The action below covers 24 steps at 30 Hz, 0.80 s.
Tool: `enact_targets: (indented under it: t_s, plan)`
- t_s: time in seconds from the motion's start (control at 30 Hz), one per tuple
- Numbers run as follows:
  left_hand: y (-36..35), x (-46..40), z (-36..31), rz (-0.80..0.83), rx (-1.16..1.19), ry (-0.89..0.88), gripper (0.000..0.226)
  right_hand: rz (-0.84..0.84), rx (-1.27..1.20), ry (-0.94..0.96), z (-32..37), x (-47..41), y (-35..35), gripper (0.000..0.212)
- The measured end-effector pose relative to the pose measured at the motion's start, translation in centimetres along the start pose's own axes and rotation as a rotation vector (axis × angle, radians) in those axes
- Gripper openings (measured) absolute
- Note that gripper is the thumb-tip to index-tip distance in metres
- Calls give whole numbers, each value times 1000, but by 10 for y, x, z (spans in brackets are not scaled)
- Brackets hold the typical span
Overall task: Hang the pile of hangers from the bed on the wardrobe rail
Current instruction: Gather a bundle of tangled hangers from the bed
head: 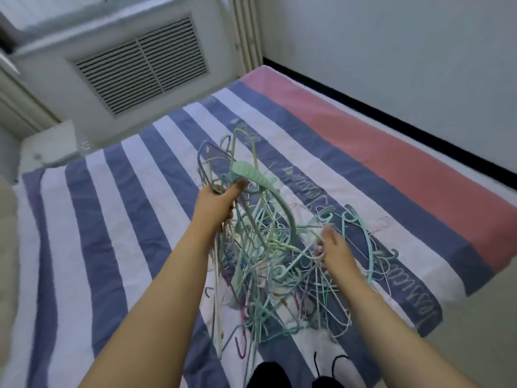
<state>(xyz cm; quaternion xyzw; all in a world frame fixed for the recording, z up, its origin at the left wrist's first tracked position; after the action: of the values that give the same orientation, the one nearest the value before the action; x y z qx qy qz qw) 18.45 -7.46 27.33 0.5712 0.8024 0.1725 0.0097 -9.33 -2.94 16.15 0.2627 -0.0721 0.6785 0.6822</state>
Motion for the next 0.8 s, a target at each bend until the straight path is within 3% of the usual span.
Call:
enact_targets:
  t_s: [0.07,0.17,0.27,0.37,0.47,0.6,0.73,0.8]
  plan:
    - [12,-2,9,-9,38,56,49,92,-365,61,34,3,-21,60]
    - [26,0,21,73,111,134,54,269,-728,-94,48,11,-52,76]
    - [25,9,31,188,109,182,66,355,-481,-82,55,12,-55,70]
    - [11,23,38,369,45,210,51,522,-63,-74,56,19,-61,62]
    - [-17,49,30,631,62,218,52,611,-120,-68,71,31,-78,67]
    - [-44,76,12,788,-22,163,35,462,-555,-252,75,32,-88,73]
    - [-45,86,-2,714,-91,69,17,340,-837,-505,43,41,-93,54]
    - [-42,90,-1,647,-86,61,28,308,-948,-582,22,42,-94,55]
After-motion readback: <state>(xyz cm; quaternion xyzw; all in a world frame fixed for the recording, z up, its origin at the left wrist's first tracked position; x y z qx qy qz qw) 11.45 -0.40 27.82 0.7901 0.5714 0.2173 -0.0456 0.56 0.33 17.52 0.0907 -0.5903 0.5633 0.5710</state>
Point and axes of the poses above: each hand's wrist, its own x-axis away from the middle knuckle, its own y-axis out of the back of the hand, z = x × y, the point moved 9 cm from there along -x, towards the middle knuckle, and after that the axes turned 1 degree about z, right-handed, at the moved point
